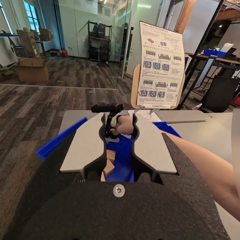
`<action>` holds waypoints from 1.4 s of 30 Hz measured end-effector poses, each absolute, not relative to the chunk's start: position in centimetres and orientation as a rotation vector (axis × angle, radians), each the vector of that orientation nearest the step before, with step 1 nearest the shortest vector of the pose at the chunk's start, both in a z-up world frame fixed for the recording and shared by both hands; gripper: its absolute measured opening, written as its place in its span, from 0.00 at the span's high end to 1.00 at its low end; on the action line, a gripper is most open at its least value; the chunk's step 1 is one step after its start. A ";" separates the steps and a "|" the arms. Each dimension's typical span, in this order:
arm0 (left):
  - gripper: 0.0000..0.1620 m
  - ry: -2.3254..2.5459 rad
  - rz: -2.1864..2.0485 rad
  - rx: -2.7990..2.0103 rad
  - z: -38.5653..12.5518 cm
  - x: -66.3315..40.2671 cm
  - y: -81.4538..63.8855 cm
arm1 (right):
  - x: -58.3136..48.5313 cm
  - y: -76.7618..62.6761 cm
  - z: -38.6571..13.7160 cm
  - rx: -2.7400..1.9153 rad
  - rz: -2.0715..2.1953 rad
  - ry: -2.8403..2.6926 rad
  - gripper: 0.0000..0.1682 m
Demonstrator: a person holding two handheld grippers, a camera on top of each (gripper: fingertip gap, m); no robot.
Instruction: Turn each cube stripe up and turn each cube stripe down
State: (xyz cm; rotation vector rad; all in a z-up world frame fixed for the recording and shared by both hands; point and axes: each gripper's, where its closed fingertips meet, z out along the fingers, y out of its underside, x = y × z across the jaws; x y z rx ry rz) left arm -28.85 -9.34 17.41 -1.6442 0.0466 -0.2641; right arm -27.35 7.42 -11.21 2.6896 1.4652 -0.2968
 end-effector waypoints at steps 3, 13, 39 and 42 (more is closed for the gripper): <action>0.76 0.085 -0.257 -1.658 17.4 -27.6 -8.7 | -26.3 6.9 -12.7 2.665 -0.246 1.435 0.96; 0.70 0.202 -0.231 -1.773 15.7 -24.9 -7.1 | -22.6 12.3 5.6 3.487 -0.762 1.908 0.83; 0.70 0.404 -0.161 -1.847 14.7 -18.3 -4.9 | 12.4 4.5 -12.3 3.044 -0.393 0.880 0.97; 0.72 0.416 -0.199 -1.786 15.8 -16.9 -4.7 | 17.6 4.9 -12.3 3.062 -0.302 0.843 0.96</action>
